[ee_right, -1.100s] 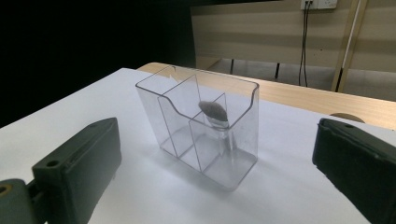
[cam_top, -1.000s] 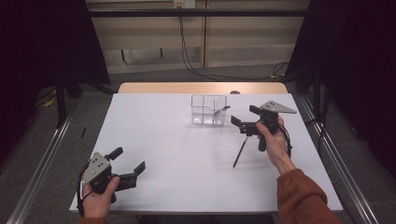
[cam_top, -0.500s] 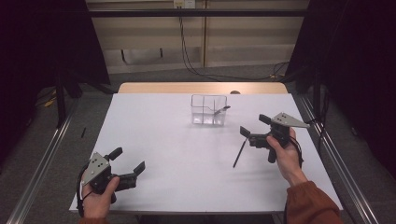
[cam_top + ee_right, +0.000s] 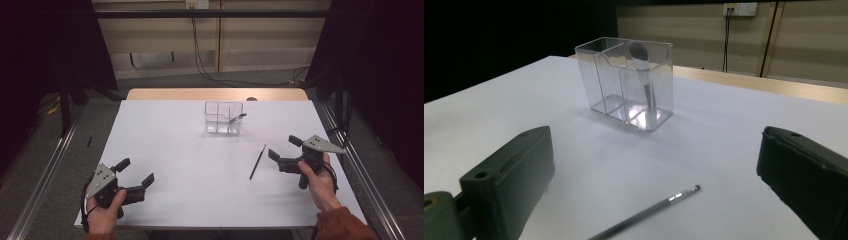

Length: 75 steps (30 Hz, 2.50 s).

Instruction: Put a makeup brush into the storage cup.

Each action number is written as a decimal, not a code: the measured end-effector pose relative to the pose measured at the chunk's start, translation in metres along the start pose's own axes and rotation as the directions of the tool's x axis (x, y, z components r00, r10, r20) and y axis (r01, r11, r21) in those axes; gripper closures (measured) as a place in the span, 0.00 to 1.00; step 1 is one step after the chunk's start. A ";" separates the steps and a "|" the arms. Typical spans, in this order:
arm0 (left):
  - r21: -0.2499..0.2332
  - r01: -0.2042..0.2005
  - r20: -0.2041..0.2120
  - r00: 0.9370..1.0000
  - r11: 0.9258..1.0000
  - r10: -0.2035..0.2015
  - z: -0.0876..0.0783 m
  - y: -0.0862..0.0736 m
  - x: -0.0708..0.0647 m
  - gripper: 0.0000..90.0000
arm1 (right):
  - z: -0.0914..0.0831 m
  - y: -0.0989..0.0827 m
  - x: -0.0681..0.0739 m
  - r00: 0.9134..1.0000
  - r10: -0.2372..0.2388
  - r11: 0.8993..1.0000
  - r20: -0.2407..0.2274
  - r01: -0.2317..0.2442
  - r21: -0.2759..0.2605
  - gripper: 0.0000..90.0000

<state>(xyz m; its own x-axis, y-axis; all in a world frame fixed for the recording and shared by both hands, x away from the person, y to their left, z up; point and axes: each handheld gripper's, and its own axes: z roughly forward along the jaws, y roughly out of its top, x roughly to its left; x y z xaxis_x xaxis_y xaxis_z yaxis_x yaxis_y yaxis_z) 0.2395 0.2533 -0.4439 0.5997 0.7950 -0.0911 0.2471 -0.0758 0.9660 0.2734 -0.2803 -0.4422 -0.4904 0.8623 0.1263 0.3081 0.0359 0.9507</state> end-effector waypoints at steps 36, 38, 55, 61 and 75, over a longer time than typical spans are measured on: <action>-0.004 0.000 -0.003 1.000 1.000 0.000 -0.006 0.000 -0.006 0.03 | -0.059 -0.034 0.004 0.998 0.014 1.000 0.061 -0.013 -0.027 0.01; -0.005 -0.001 -0.002 1.000 1.000 0.001 -0.006 0.000 -0.006 0.03 | -0.059 -0.034 0.004 0.998 0.014 1.000 0.059 -0.012 -0.027 0.01; -0.006 -0.010 -0.002 1.000 1.000 0.010 -0.005 0.002 -0.007 0.03 | -0.039 -0.021 0.013 1.000 -0.011 0.999 0.028 0.012 -0.036 0.02; -0.009 -0.008 0.001 1.000 1.000 0.008 -0.004 0.002 -0.007 0.03 | -0.028 -0.015 0.013 1.000 -0.017 0.999 0.014 0.018 -0.034 0.01; -0.011 0.002 -0.006 1.000 1.000 -0.002 -0.004 0.001 -0.007 0.03 | 0.004 -0.002 0.019 1.000 -0.028 1.000 -0.004 0.028 -0.003 0.02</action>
<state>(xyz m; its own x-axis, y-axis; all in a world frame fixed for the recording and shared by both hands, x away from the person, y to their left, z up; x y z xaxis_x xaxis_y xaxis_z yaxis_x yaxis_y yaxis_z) 0.2328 0.2499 -0.4412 0.5948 0.7987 -0.0913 0.2394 -0.0676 0.9686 0.2671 -0.2621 -0.4428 -0.5018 0.8591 0.1006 0.2915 0.0584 0.9548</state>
